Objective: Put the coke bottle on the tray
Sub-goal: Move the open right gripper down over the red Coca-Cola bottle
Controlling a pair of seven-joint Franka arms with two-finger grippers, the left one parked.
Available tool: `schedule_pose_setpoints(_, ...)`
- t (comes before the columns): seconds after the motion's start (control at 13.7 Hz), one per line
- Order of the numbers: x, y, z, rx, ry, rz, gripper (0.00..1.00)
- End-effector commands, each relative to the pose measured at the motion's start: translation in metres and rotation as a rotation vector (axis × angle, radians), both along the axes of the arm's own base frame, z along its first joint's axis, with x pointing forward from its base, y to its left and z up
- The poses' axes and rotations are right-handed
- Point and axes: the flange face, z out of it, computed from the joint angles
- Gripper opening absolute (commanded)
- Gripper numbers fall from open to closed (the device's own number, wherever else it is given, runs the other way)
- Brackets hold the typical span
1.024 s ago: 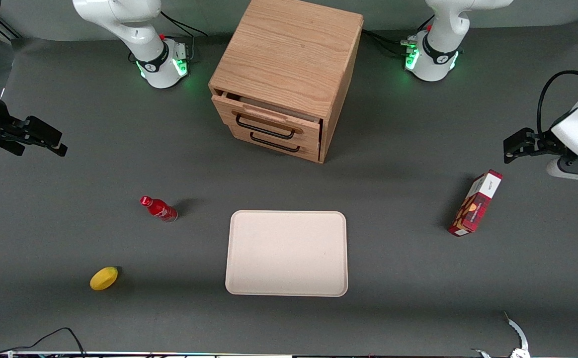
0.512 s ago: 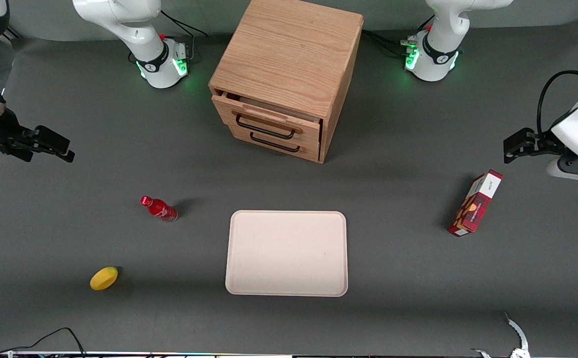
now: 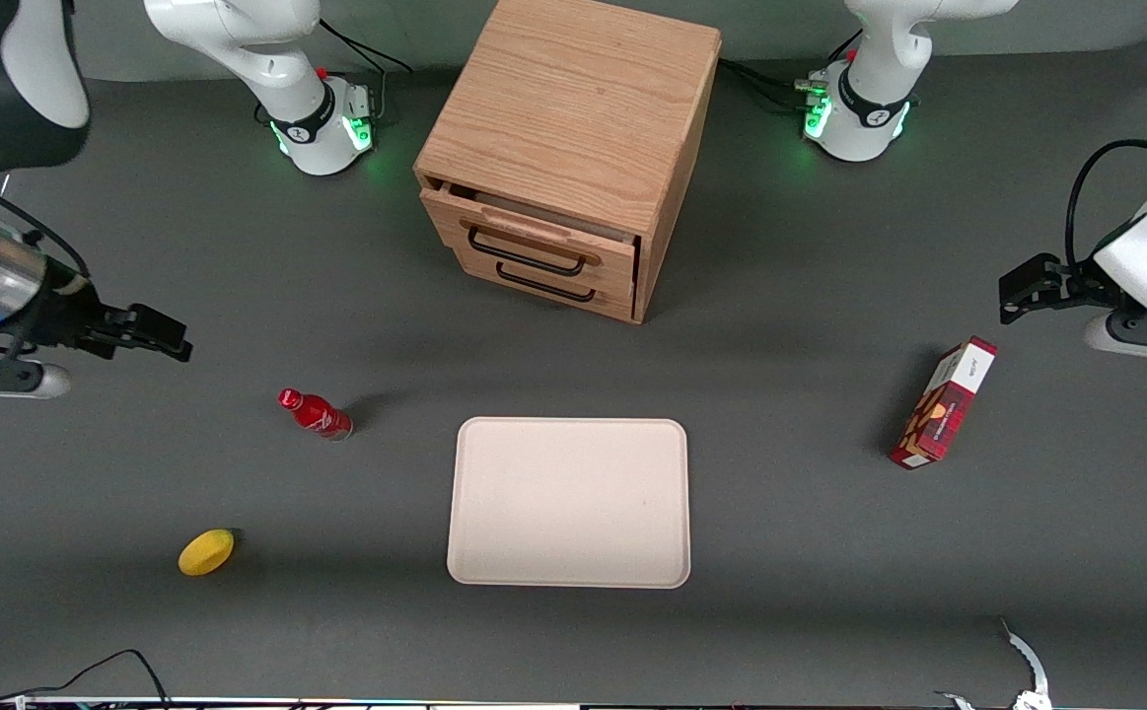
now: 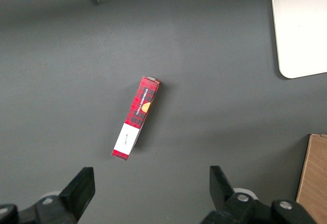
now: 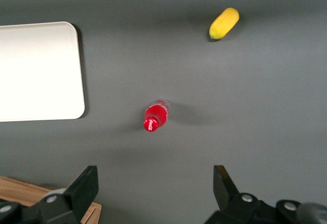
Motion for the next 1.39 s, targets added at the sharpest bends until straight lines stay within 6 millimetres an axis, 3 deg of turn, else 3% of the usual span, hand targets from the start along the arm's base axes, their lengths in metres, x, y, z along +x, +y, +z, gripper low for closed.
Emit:
schedule_pose_setpoints(0.0, -0.005, 0.008, -0.023, 0.001, -0.019, -0.022, 1.0)
schedule_pose_setpoints(0.15, -0.008, 0.022, -0.042, -0.002, -0.027, 0.003, 1.0)
schedule_pose_setpoints(0.95, -0.002, 0.029, -0.149, -0.021, -0.071, 0.031, 0.98)
schedule_pose_setpoints(1.1, -0.011, 0.042, -0.168, -0.028, -0.072, 0.063, 0.97)
schedule_pose_setpoints(1.32, -0.019, 0.043, -0.185, -0.032, -0.043, 0.068, 0.92)
